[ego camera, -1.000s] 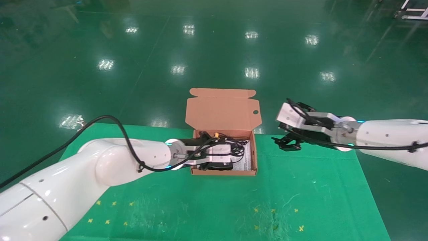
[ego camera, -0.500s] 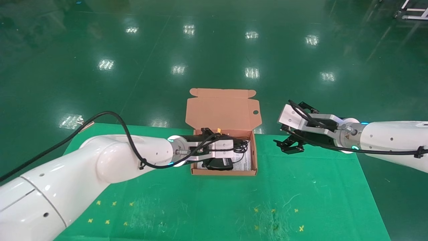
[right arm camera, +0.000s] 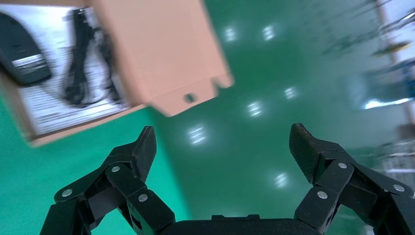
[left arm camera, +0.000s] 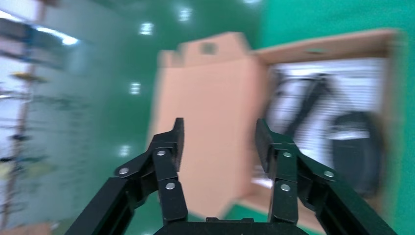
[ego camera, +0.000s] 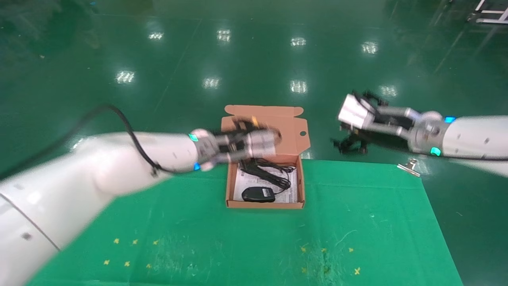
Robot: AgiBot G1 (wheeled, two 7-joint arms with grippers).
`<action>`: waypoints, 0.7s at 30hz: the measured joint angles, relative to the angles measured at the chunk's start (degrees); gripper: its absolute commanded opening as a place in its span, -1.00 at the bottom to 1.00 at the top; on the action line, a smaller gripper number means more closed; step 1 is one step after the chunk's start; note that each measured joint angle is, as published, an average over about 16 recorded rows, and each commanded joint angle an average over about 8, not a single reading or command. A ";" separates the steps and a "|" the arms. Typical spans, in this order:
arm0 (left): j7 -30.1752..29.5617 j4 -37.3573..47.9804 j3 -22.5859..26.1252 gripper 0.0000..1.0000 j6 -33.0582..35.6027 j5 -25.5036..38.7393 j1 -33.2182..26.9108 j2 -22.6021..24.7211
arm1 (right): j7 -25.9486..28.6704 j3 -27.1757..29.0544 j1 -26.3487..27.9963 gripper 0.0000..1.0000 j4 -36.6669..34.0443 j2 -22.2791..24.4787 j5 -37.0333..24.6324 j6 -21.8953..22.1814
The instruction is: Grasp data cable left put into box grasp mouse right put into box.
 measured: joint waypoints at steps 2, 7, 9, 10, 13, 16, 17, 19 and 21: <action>-0.15 -0.16 -0.44 1.00 -0.50 -0.21 -0.87 -0.38 | -0.33 0.04 1.10 1.00 0.97 0.53 -0.73 -0.52; -0.27 -0.64 -1.98 1.00 -0.43 -1.57 -1.94 -1.67 | -1.19 0.36 2.78 1.00 3.05 1.76 -1.42 -2.49; -0.22 -1.01 -2.79 1.00 0.23 -2.56 -1.77 -2.36 | -1.53 0.64 2.95 1.00 3.64 2.20 -1.10 -3.56; -0.20 -1.23 -3.22 1.00 0.71 -3.15 -1.57 -2.72 | -1.69 0.85 2.91 1.00 3.87 2.40 -0.78 -4.09; -0.11 -2.02 -4.76 1.00 2.52 -5.23 -0.65 -3.99 | -2.14 1.74 2.34 1.00 4.36 2.94 0.87 -5.61; 0.03 -3.08 -6.77 1.00 4.92 -7.91 0.63 -5.62 | -2.68 3.03 1.28 1.00 4.76 3.53 3.42 -7.31; 0.08 -3.49 -7.52 1.00 5.83 -8.89 1.14 -6.23 | -2.86 3.54 0.78 1.00 4.82 3.71 4.52 -7.88; 0.20 -4.36 -9.12 1.00 7.76 -10.97 2.23 -7.51 | -3.25 4.65 -0.30 1.00 4.97 4.11 6.89 -9.13; 0.32 -5.24 -10.75 1.00 9.73 -13.10 3.34 -8.82 | -3.65 5.79 -1.41 1.00 5.12 4.51 9.30 -10.39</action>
